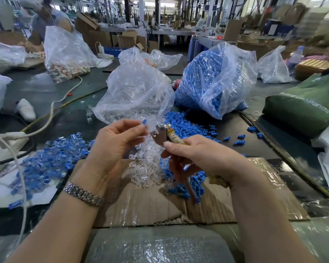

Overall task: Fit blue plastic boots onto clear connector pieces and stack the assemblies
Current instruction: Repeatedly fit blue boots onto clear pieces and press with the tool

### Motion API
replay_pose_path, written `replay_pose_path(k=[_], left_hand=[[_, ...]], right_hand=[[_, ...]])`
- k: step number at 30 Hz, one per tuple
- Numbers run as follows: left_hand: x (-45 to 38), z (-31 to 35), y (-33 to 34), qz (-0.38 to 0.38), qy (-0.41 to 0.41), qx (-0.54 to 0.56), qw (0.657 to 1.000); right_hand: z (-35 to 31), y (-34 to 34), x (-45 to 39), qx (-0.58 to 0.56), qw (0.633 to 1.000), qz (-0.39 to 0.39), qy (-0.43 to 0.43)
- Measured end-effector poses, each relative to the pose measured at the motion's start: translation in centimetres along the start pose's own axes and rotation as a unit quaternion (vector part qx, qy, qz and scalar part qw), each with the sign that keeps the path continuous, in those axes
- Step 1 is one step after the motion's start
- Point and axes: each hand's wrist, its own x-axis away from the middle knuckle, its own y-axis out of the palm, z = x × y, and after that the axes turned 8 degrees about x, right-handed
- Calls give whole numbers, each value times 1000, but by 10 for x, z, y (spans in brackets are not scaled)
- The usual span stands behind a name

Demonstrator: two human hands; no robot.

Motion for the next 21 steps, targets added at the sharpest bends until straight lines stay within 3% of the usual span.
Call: replay_pose_path(k=[2, 3, 6, 7, 8, 9, 11, 13, 16, 21], left_hand=[[-3, 7, -14, 87, 53, -125, 987], [-6, 10, -24, 141, 76, -231, 960], [-12, 17, -48, 244, 56, -530, 810], [-11, 17, -50, 251, 44, -600, 759], [-10, 16, -50, 244, 47, -636, 731], [-10, 15, -47, 222, 62, -640, 733], [-7, 12, -35, 137, 81, -591, 791], [-6, 6, -26, 49, 49, -546, 835], [-6, -4, -20, 7, 24, -547, 837], [-7, -11, -20, -2, 8, -588, 809]], right_hand=[[5, -14, 4, 23, 997, 67, 7], [9, -21, 5, 45, 992, 116, 18], [23, -37, 2, 184, 949, 235, 102], [27, -39, 1, 239, 929, 250, 134], [30, -40, -1, 281, 910, 259, 161], [33, -39, -3, 309, 895, 264, 182], [38, -36, -7, 347, 875, 265, 211], [40, -32, -11, 371, 862, 260, 227], [40, -29, -14, 383, 856, 248, 243], [35, -23, -16, 412, 847, 223, 251]])
